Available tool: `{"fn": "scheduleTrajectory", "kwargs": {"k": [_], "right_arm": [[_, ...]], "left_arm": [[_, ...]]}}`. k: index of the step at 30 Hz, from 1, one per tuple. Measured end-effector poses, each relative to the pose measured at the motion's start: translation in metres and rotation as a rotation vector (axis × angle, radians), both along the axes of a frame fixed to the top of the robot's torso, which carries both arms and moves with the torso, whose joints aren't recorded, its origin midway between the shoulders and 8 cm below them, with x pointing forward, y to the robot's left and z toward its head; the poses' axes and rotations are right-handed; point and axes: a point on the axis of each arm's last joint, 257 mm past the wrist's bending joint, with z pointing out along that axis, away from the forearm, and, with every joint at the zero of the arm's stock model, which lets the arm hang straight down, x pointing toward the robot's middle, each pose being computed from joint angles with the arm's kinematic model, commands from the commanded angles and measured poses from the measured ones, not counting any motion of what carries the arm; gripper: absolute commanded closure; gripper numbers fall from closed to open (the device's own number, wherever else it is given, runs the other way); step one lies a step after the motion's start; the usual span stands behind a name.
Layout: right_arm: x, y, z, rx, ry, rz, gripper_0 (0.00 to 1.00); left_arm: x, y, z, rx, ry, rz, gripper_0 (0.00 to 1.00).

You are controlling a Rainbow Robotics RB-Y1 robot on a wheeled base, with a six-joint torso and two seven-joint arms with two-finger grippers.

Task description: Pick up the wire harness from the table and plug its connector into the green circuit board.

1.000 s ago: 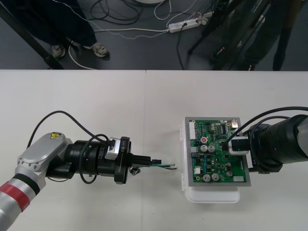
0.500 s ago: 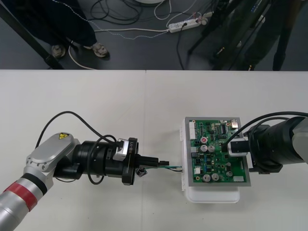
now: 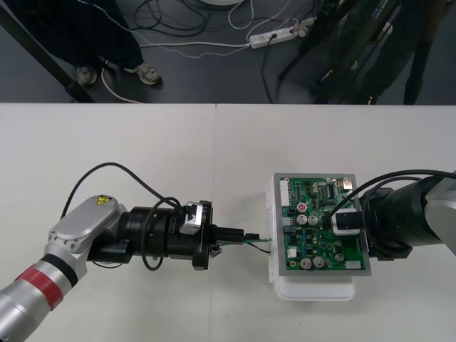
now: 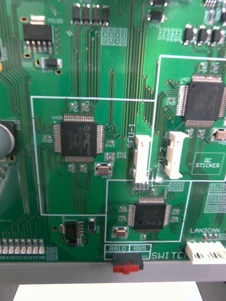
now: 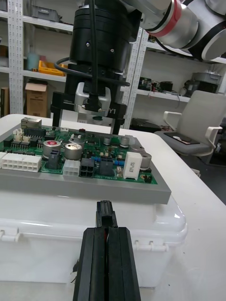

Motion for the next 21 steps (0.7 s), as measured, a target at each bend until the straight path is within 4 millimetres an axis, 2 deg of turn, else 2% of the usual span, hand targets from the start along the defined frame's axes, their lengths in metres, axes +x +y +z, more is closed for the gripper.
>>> {"fn": "scheduleTrajectory", "kwargs": {"k": [21], "right_arm": [[0.000,0.002,0.000,0.003,0.000,0.000,0.00]], "left_arm": [[0.016,-0.020,0.012,-0.022,-0.019,0.038,1.00]]}}
